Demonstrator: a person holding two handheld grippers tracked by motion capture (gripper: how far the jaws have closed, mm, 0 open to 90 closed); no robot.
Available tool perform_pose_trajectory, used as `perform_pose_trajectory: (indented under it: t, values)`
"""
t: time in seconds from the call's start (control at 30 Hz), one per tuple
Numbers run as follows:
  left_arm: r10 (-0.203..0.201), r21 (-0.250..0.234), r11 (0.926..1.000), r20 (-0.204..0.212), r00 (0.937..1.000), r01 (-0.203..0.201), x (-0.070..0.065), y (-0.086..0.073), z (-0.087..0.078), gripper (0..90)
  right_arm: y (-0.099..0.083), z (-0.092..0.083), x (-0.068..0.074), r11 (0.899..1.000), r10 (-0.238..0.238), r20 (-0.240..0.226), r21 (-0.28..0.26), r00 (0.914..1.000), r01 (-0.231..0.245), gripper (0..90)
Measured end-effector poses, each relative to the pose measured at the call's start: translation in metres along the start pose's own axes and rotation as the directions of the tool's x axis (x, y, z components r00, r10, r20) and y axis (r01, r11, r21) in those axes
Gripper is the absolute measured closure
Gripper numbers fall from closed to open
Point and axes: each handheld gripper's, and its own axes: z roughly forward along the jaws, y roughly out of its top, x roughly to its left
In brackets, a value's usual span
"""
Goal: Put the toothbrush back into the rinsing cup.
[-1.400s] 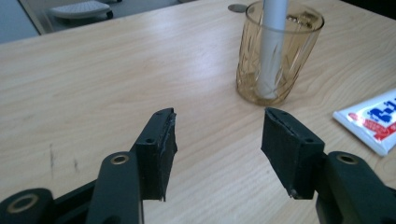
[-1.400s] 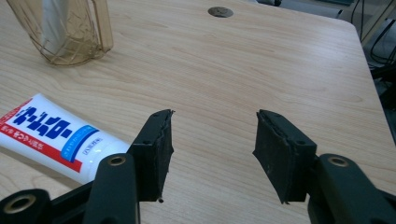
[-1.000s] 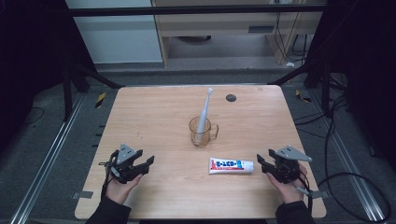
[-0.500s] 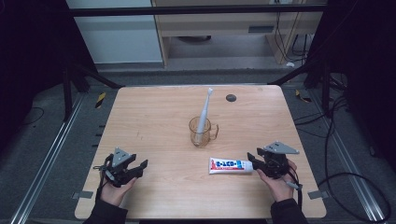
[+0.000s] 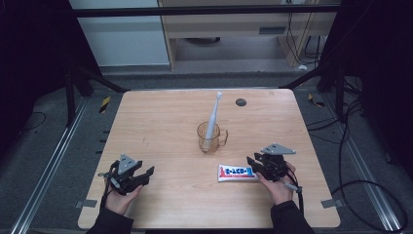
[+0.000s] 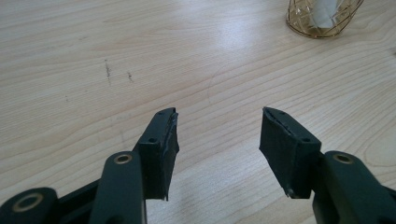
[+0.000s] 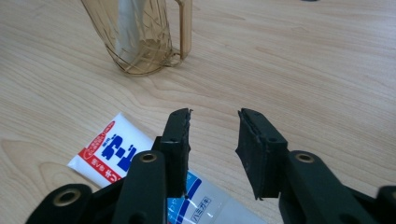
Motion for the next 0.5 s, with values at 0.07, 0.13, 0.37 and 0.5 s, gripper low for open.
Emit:
perform_pose_trajectory:
  t: [0.07, 0.13, 0.37, 0.5]
  values:
    - [0.003, 0.001, 1.0000, -0.002, 1.0000, -0.003, 0.000, 0.000, 0.000, 45.8, 0.000, 0.004, -0.001, 1.000, 0.001, 0.010, 0.015, 0.9999, -0.001, 67.6]
    - [0.007, -0.002, 1.0000, -0.002, 1.0000, -0.007, 0.000, 0.001, -0.001, 46.0, -0.002, 0.006, -0.003, 1.000, 0.011, 0.016, 0.029, 0.9998, -0.011, 71.4]
    - [0.015, -0.004, 0.9999, -0.006, 0.9999, -0.015, -0.001, 0.001, 0.000, 46.6, -0.007, 0.011, -0.010, 0.997, 0.012, 0.042, 0.074, 0.9990, -0.016, 85.2]
    - [0.013, -0.006, 0.9999, -0.011, 0.9998, -0.013, 0.000, 0.001, 0.000, 46.7, -0.010, 0.013, -0.015, 0.995, 0.023, 0.050, 0.098, 0.9985, -0.028, 89.9]
